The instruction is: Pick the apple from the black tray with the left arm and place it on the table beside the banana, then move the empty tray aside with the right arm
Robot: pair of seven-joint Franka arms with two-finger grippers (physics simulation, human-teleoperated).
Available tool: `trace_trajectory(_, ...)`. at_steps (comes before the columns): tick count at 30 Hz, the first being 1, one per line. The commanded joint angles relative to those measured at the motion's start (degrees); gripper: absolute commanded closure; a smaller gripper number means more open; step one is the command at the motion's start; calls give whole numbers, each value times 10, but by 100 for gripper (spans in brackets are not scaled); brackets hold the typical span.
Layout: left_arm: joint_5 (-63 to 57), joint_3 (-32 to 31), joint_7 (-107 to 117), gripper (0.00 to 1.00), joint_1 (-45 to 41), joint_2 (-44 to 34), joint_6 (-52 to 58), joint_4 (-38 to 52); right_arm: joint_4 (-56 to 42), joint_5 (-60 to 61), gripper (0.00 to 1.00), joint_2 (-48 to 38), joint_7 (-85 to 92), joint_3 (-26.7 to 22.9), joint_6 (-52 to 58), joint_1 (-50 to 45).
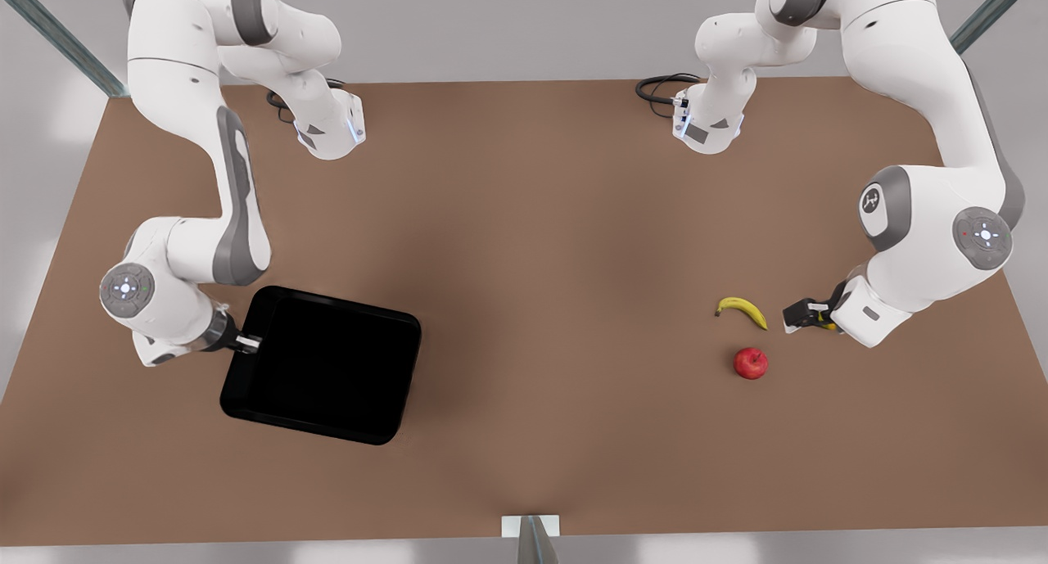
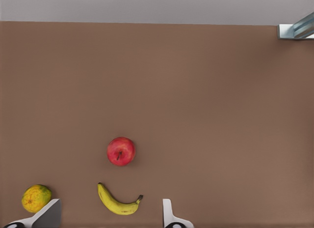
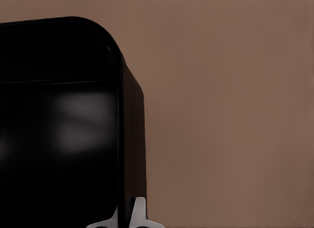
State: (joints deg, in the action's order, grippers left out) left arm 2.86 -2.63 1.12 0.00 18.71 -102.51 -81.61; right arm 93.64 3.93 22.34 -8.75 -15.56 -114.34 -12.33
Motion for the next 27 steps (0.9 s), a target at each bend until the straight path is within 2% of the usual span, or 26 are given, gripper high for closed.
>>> trace_trajectory(1, 0, 0, -5, 0, 0, -1, 0, 1, -16, 39, 80, 17, 648, -21, 23, 6)
trace_trajectory(4, 0, 0, -5, 0, 1, -1, 0, 0, -30, 65, 80, 51, 719, -46, 22, 23)
trace_trajectory(7, 0, 0, -5, 0, 0, -1, 0, 0, -68, 145, 80, 119, 827, -92, 16, 35)
trace_trajectory(10, 0, 0, -5, 0, 0, -1, 0, 0, -116, 152, 80, 177, 843, -92, 12, 47)
trace_trajectory(13, 0, 0, -5, 0, 1, -1, 0, 0, -120, 153, 79, 213, 828, -91, -30, 50)
trace_trajectory(15, 0, 0, -5, 0, 1, -1, 0, 0, -121, 152, 73, 234, 813, -91, -44, 51)
trace_trajectory(16, 0, 0, -5, 0, 1, -1, 0, 0, -121, 153, 65, 240, 808, -91, -45, 51)
trace_trajectory(17, 0, 0, -5, 0, 1, 0, 0, 0, -121, 152, 52, 242, 806, -91, -45, 51)
trace_trajectory(18, 0, 0, -5, 0, 1, 0, 0, 0, -122, 153, 22, 242, 804, -92, -44, 51)
trace_trajectory(19, 0, 0, -5, 0, 1, 0, 0, 0, -125, 170, 0, 241, 796, -93, -44, 51)
trace_trajectory(22, 0, 0, -5, 0, 1, -1, 0, 0, -143, 187, 0, 196, 764, -94, -4, 48)
trace_trajectory(25, 0, 0, -5, 0, 1, -1, 0, 0, -196, 182, 0, 97, 611, -74, 139, 36)
trace_trajectory(26, 0, 0, -5, 0, 0, -1, 1, 0, -225, 159, 0, 82, 551, -52, 185, 37)
trace_trajectory(27, 0, 0, -5, 0, 1, -1, 0, 0, -234, 99, 0, 61, 514, 22, 185, 64)
